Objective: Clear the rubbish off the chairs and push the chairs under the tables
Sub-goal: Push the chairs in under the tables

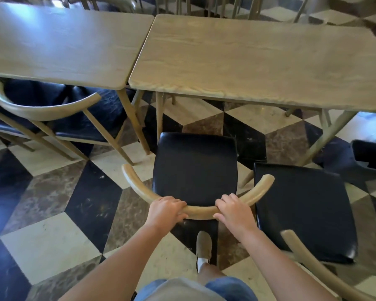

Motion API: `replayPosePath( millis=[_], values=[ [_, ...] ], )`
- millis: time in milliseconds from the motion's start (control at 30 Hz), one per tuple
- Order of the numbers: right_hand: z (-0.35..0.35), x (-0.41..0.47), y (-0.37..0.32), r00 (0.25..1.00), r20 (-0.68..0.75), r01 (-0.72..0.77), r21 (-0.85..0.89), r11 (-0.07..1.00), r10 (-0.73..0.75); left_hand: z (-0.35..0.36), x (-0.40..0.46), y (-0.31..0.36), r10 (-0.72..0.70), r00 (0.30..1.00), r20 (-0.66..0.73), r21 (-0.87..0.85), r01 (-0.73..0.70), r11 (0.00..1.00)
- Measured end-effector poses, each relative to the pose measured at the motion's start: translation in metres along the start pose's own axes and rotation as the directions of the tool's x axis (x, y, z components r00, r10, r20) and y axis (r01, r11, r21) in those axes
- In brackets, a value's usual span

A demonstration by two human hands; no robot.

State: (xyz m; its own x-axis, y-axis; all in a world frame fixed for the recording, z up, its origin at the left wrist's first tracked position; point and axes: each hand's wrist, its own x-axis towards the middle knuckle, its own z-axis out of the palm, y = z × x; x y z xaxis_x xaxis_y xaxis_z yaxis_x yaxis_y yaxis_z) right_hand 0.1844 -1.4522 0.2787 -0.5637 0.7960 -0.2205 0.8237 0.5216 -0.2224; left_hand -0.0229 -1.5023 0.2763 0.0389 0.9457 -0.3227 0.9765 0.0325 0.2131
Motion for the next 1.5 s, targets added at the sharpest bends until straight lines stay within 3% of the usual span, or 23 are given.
replayPosePath(
  millis=[267, 800, 1033, 1300, 1500],
  values=[
    [-0.024, 0.074, 0.018, 0.999, -0.018, 0.029, 0.01, 1.0, -0.029, -0.035, 0.07, -0.016, -0.044, 0.999, -0.024, -0.019, 0.044, 0.999],
    [-0.067, 0.213, 0.049, 1.0, 0.003, 0.009, -0.055, 0.998, -0.009, -0.095, 0.203, -0.062, 0.068, 0.998, 0.011, 0.084, -0.068, 0.994],
    [-0.082, 0.26, 0.068, 1.0, 0.007, 0.026, -0.099, 0.995, -0.025, -0.111, 0.252, -0.074, 0.087, 0.996, 0.027, 0.051, -0.088, 0.995],
    [-0.092, 0.285, 0.09, 0.998, 0.049, 0.038, -0.105, 0.994, -0.034, -0.115, 0.277, -0.068, 0.121, 0.993, 0.011, 0.102, -0.121, 0.987],
    [-0.092, 0.278, 0.084, 0.999, 0.023, -0.024, -0.062, 0.998, 0.025, -0.118, 0.279, -0.06, 0.067, 0.997, 0.033, 0.076, -0.07, 0.995]
  ],
)
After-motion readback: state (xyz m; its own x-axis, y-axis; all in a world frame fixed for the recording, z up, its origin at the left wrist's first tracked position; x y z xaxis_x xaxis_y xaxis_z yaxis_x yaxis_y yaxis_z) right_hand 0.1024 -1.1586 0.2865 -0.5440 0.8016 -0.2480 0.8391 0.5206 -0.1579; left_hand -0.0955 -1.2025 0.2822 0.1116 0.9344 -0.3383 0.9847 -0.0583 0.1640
